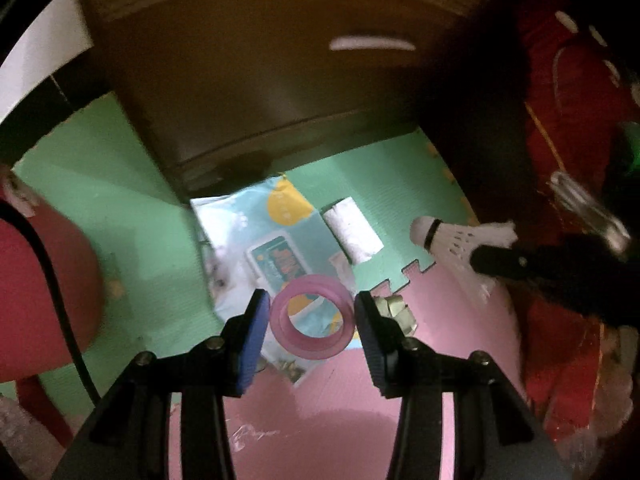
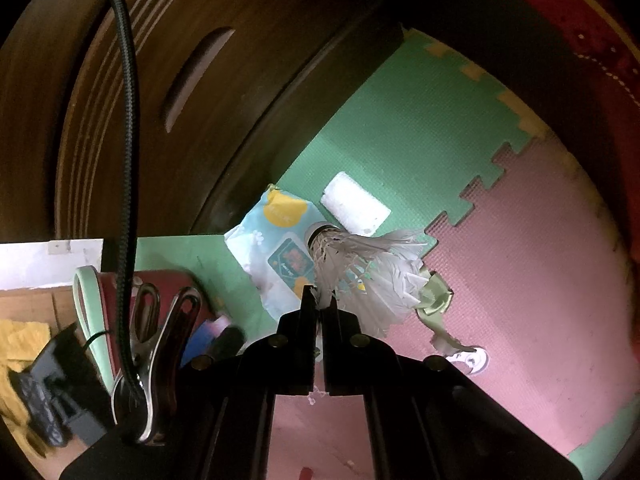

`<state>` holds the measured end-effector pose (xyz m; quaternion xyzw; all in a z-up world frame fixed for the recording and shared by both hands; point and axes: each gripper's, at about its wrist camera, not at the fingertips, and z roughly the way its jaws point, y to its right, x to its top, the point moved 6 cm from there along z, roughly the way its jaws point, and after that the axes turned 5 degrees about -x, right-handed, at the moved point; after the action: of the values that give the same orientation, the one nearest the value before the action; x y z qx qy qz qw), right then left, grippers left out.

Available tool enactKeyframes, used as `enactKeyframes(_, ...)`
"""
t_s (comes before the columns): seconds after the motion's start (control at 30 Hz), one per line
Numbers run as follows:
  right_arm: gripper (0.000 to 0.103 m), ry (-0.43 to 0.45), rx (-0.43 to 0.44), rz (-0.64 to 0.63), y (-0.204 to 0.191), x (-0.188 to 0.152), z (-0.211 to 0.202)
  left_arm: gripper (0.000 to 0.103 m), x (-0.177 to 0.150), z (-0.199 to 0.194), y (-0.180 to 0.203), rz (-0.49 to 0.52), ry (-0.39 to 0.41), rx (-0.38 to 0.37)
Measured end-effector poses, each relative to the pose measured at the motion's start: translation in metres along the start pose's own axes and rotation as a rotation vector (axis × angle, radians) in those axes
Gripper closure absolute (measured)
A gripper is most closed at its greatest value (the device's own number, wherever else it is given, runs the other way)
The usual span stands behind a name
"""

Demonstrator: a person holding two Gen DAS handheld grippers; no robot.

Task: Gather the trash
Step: 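Carry the ring and shuttlecock in both tools over the red bucket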

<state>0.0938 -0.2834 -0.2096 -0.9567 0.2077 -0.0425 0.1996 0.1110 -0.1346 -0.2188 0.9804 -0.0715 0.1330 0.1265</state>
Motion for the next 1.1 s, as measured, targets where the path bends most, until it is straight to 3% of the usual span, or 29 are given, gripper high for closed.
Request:
enactKeyframes(0.27,0.100,-0.006,0.013,-0.008,-0.016,-0.021,-0.015,0.057,-0.006,-0.058,-0.011,0.006,0.052,0.026)
enactKeyframes(0.53,0.100,-0.006,-0.014,-0.093,-0.047,-0.056,-0.028,0.057,-0.005,-0.114,-0.025,-0.013,0.108,0.038)
enactKeyframes(1.1,0.100,0.027,-0.022,-0.296,-0.147,-0.107,-0.050,0.057,0.004,-0.228,-0.112,-0.048,0.225,0.134)
